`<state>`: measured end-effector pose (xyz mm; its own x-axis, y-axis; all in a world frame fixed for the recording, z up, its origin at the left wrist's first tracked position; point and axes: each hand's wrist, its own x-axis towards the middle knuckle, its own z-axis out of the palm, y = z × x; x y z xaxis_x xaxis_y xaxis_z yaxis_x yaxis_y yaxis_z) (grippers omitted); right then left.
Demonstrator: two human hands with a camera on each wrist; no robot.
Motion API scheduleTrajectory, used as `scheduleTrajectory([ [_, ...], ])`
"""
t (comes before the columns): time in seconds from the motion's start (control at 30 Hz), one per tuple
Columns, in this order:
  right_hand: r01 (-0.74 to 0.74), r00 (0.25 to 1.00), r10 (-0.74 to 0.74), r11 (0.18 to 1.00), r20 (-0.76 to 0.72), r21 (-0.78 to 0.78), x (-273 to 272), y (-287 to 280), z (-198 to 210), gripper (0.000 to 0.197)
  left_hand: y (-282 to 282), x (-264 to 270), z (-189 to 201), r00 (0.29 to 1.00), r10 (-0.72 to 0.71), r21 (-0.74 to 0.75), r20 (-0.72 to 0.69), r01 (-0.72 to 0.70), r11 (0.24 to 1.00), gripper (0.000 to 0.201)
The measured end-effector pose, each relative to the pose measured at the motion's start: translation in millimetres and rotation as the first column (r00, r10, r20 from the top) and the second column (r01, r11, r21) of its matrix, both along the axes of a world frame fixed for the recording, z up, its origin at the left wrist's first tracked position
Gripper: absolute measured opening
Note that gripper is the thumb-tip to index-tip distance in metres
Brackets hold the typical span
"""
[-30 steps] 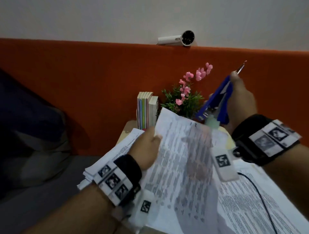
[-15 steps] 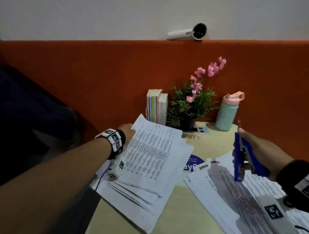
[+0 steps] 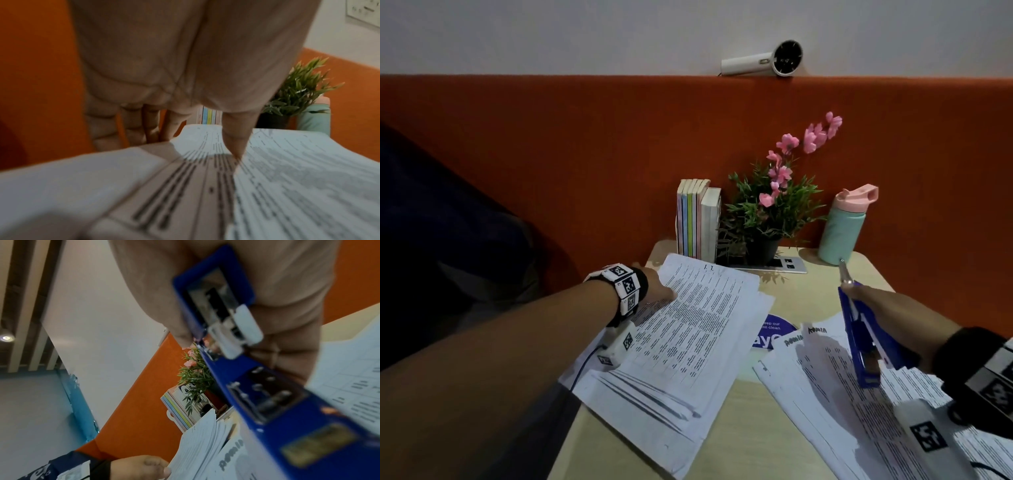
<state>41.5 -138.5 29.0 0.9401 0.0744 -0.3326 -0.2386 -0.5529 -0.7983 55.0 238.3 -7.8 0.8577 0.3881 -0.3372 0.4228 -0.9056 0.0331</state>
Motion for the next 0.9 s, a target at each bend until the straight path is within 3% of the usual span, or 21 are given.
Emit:
scheduleTrajectory([
  [0.1,-0.111,0.994,0.106,0.986,-0.041,-0.126,-1.5,-1.5,-1.6,0.040,-0.8,-1.1,3.2,0.996,-0.034,0.012,-0.081,0.035,0.999,0.073],
  [0.23,-0.203,0.978,0.206,0.945,-0.014,-0.256,-2.8,-0.7,-10.0,0.038,-3.8,-4.6,5.7,0.992,-0.031,-0.009,-0.121,0.030,1.000,0.066],
  [0.73,-0.122,0.990,0.133,0.967,0.037,-0.222,7.1,-22.8,-9.6,0.046,5.8,-6.8,-2.8,0.998,0.043,0.004,-0.047,-0.043,0.999,0.067],
  [0.83,-0.127,0.991,0.135,0.960,0.017,-0.252,3.7,-30.6,-8.8,0.046,0.8,-10.2,-1.4,0.996,0.094,0.003,-0.007,-0.094,0.996,0.079],
  [0.9,-0.129,0.989,0.145,0.941,0.027,-0.313,2.4,-35.7,-8.7,0.049,-5.4,-15.7,2.4,0.978,0.198,0.021,0.063,-0.199,0.980,0.100],
])
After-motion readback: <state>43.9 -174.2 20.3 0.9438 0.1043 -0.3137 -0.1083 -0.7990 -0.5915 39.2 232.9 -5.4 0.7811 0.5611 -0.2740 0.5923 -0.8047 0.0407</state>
